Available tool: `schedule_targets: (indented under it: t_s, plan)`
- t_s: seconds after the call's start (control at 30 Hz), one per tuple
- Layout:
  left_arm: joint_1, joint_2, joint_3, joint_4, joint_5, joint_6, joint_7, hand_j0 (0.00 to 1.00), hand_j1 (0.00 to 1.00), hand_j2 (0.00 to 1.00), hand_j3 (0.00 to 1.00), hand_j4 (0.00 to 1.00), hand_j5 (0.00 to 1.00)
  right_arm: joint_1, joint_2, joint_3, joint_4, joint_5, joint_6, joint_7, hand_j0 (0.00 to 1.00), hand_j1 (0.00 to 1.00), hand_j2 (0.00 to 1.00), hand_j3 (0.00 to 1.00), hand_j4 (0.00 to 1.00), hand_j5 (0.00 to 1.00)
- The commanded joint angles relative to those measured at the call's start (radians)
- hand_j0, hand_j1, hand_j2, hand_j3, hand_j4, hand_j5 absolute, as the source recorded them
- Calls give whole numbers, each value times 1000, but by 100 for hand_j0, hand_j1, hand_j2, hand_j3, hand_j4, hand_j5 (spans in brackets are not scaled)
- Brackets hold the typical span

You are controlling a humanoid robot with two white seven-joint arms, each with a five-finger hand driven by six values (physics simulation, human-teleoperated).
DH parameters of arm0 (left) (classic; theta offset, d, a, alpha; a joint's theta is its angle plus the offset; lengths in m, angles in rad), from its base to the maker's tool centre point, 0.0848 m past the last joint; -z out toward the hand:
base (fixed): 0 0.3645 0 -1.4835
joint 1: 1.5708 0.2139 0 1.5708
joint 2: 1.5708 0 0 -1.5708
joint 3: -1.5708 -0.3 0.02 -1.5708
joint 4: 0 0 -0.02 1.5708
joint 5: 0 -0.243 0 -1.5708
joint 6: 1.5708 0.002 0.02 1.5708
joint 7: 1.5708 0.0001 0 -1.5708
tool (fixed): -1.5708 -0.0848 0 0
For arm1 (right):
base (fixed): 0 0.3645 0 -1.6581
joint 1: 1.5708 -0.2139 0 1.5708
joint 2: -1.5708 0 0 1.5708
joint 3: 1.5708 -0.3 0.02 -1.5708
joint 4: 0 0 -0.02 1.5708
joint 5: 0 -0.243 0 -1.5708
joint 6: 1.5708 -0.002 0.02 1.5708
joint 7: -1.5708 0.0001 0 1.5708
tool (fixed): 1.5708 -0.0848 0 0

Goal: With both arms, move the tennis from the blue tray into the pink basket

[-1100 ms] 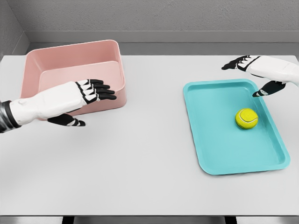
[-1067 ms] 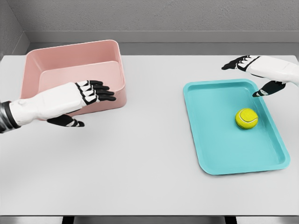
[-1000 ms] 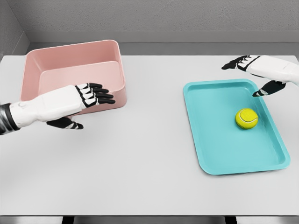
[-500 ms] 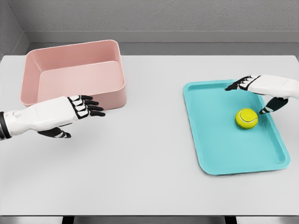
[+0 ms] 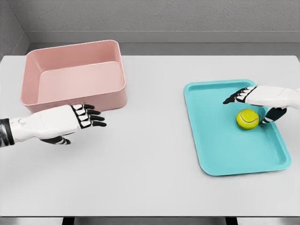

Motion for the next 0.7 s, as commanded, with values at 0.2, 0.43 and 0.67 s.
schedule_targets:
  t_s: [0.2, 0.43, 0.67]
  plan:
    - [-8, -19, -61, -1, -45, 1, 6, 100, 100, 100, 100, 100, 100, 0, 23, 38, 48, -5, 2, 5, 100, 100, 100, 100, 100, 100]
    - [-14, -65, -68, -1, -47, 1, 0, 100, 100, 100, 100, 100, 100, 0, 46, 52, 91, -3, 2, 6, 100, 100, 100, 100, 100, 100]
    - [-60, -65, -104, -1, -45, 1, -3, 100, 100, 100, 100, 100, 100, -2, 57, 55, 106, -2, 2, 14, 100, 100, 100, 100, 100, 100]
